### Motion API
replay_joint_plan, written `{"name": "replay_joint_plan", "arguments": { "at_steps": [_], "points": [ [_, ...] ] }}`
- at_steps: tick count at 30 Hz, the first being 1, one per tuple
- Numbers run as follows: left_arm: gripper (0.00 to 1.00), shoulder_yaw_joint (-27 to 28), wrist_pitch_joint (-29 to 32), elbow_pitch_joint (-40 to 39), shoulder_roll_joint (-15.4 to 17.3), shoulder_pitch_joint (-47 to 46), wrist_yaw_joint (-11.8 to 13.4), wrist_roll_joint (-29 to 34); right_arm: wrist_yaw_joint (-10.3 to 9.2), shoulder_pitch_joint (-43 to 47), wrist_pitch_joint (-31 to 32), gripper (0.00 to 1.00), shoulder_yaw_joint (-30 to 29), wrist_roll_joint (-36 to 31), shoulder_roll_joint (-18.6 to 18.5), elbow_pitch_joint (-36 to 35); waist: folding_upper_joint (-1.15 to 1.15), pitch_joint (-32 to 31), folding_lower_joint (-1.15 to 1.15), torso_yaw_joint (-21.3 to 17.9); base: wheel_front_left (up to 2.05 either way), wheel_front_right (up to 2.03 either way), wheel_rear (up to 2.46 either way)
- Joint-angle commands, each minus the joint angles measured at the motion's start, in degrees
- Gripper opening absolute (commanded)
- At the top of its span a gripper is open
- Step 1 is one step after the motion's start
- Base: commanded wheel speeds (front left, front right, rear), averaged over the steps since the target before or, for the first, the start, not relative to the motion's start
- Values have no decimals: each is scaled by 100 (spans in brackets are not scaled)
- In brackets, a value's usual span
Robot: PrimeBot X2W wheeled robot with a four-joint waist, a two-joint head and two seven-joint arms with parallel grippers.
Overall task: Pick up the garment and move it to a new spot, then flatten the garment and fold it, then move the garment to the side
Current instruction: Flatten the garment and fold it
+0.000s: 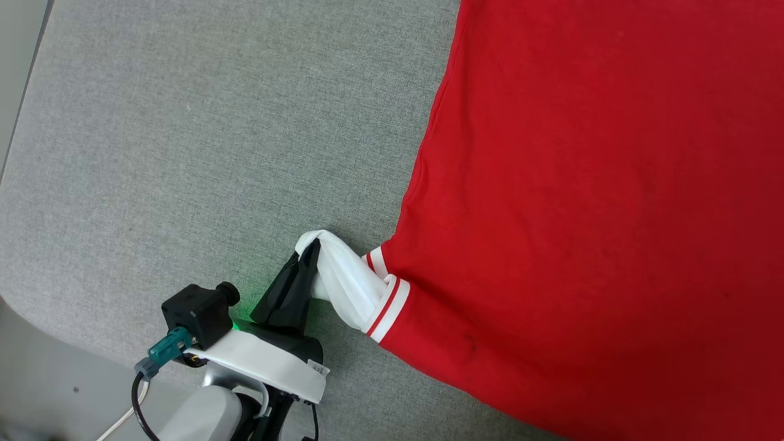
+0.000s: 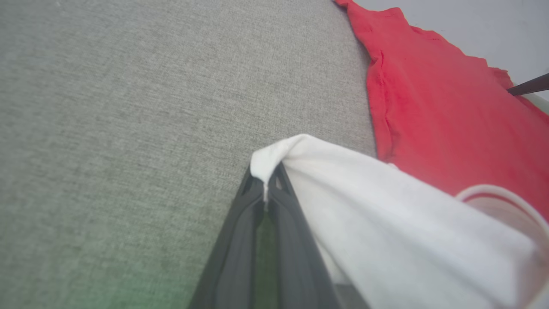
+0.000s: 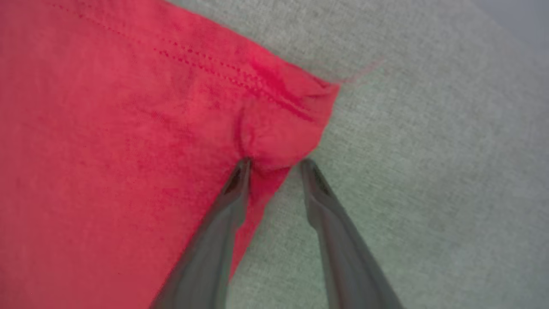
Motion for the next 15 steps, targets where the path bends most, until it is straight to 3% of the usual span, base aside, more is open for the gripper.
{"name": "replay_joint_plan", "arguments": {
  "at_steps": [1, 11, 15],
  "points": [
    [0, 27, -10, 31, -23, -39, -33, 42, -10, 425, 44, 0, 63, -22, -62, 262, 0, -24, 1, -14, 0, 0, 0],
    [0, 214, -11, 178, 6, 204, -60, 121, -10, 135, -928, 0, -116, 186, 222, 137, 0, -612, 1, -299, 0, 0, 0],
    [0, 269, -8, 206, 86, 382, 1, 93, -9, 508, -1316, 0, 100, 449, 83, -40, 0, -1040, 1, -494, 0, 0, 0]
  ]
}}
